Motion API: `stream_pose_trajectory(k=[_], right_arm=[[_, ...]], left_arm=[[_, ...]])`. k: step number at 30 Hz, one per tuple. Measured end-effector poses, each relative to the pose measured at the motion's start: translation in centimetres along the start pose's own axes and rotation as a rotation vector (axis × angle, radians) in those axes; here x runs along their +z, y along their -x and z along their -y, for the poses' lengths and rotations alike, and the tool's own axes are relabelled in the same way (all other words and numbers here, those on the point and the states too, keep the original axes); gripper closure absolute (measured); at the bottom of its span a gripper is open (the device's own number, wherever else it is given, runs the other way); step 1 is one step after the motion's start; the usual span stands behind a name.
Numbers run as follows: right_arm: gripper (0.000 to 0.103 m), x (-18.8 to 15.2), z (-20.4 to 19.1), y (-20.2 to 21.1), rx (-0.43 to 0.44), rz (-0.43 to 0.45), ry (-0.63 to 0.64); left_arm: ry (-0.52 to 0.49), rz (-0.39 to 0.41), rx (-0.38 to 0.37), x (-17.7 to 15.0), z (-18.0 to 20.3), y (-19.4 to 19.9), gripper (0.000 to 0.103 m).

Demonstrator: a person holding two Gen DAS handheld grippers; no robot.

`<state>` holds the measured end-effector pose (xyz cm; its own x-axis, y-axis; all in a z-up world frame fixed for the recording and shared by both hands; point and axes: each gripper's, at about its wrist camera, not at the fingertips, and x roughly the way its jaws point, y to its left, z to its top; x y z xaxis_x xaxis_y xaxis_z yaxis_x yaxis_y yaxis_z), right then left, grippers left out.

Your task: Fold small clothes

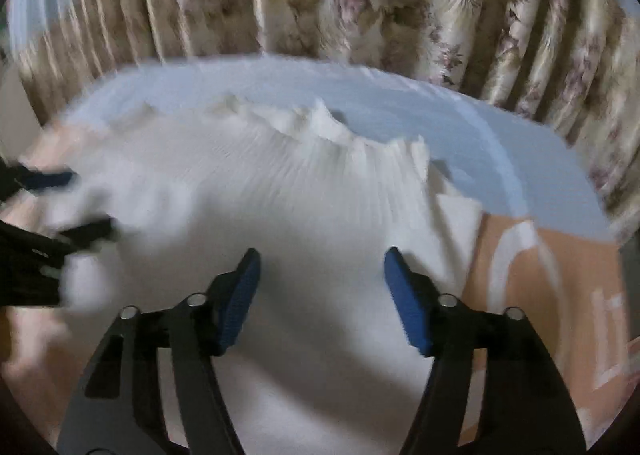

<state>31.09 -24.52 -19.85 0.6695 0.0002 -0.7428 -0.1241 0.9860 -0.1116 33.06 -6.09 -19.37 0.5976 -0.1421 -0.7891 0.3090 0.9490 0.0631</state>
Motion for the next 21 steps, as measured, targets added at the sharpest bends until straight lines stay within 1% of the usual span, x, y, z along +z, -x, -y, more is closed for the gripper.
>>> stream_pose_trajectory(k=[1,3,6,9,10,11,12,13,14,15,20,21], right_arm=[[0.042,0.2,0.4,-0.5,-0.028,0.009,0.011],[0.042,0.3,1.8,-0.8,-0.041,0.009,-0.024],[0.043,0.1,3.8,-1.0,0.019,-0.003,-0.108],[0.042,0.3,4.2,-0.5,0.048,-0.001,-0.113],[0.035,0.3,4.5,0.5,0.067,0.024,-0.129],[0.024,0.4,4.8,1.3,0.075,0.047,-0.149],[0.008,0.4,5.2,2.4,0.081,0.08,-0.178],[0.003,0.1,5.4,3.3,0.084,0.109,-0.198],[0.003,-0.1,5.7,4.0,0.087,0.13,-0.213],[0.003,-0.3,6.0,4.3,0.088,0.129,-0.218],[0.003,-2.2,7.3,3.3,0.11,0.048,-0.27],[0.003,-2.8,7.6,2.9,0.133,0.03,-0.299]], left_arm=[[0.01,0.0,-0.004,-0.1,-0.3,-0.1,0.015],[0.035,-0.014,-0.025,-0.3,-0.9,-0.5,0.015],[0.06,-0.02,-0.047,-0.5,-1.3,-0.6,0.015],[0.07,-0.021,-0.042,-0.4,-1.3,-0.4,0.015],[0.072,-0.023,-0.043,-0.4,-1.2,-0.3,0.015],[0.072,-0.026,-0.043,-0.3,-1.1,-0.3,0.015],[0.072,-0.027,-0.04,-0.3,-1.1,-0.3,0.015],[0.072,-0.023,-0.039,-0.3,-1.0,-0.2,0.015],[0.069,-0.021,-0.042,-0.3,-1.0,-0.2,0.015],[0.067,-0.021,-0.042,-0.2,-0.9,-0.2,0.015],[0.072,-0.031,-0.051,0.0,-0.6,-0.4,0.015],[0.071,-0.034,-0.049,0.1,-0.5,-0.4,0.015]])
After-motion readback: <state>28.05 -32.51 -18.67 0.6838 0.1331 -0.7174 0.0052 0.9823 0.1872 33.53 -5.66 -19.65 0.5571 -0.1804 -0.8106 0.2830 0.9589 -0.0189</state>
